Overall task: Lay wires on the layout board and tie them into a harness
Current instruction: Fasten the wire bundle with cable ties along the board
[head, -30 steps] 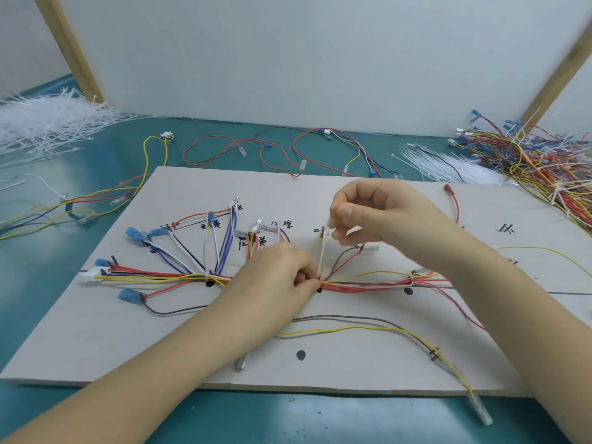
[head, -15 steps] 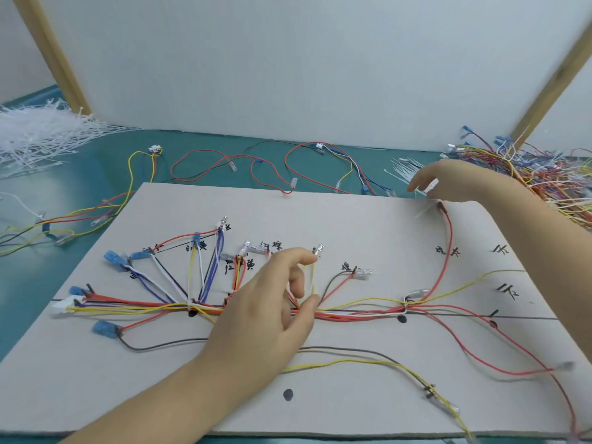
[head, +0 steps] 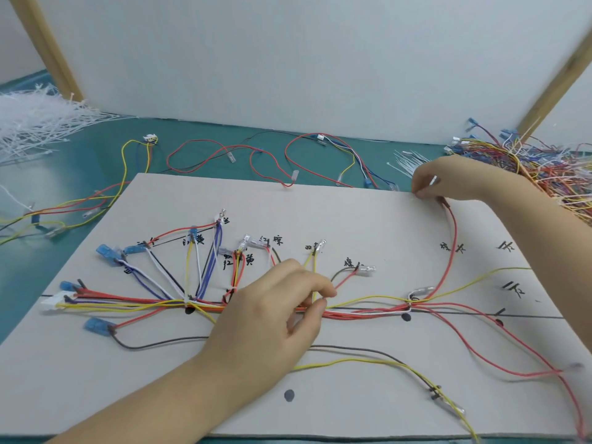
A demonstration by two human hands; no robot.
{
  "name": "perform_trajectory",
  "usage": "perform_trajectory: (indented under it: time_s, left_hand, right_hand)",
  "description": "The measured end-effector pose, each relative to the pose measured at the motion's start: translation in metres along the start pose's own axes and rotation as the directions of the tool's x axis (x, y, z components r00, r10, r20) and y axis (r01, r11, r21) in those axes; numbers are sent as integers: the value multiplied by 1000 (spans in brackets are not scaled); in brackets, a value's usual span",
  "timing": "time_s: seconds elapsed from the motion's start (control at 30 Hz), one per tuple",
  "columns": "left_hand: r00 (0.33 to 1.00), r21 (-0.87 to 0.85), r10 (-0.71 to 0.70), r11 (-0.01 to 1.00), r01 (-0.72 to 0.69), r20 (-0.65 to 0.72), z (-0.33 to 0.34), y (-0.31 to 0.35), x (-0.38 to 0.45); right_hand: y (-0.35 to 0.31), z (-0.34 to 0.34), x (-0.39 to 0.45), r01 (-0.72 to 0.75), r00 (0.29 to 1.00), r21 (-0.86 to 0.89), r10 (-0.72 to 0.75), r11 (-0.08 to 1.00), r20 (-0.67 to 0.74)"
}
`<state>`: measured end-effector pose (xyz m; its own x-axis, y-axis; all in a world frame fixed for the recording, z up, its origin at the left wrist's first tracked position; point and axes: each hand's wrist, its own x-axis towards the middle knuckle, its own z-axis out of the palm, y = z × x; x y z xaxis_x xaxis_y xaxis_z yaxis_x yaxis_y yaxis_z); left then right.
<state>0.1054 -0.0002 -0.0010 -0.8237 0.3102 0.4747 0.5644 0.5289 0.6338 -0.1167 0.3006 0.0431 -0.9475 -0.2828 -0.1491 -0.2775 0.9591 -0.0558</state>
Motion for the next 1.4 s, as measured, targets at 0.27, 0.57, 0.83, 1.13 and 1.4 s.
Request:
perform_trajectory:
  time_s: [0.27, 0.57, 0.83, 1.13, 1.4]
  left_hand:
    - [972, 383, 78, 910, -160, 221, 11, 30, 11]
    - [840, 495, -128, 850, -180, 526, 50, 35, 57]
    - [891, 495, -107, 857, -143, 442, 57, 34, 55]
    - [900, 445, -64, 883, -151, 432, 58, 26, 49]
    - [864, 349, 148, 872, -343, 481, 53, 34, 43]
  right_hand:
    - [-2, 15, -4, -20, 992, -203, -5, 979, -123]
    - [-54, 0, -42, 143, 815, 347, 89, 927, -573]
    - [-107, 10, -118, 170, 985, 949, -26, 264, -170]
    - [-109, 38, -124, 77, 986, 830, -167, 552, 20]
    - [-102, 40, -128, 114, 971, 830, -239, 546, 23]
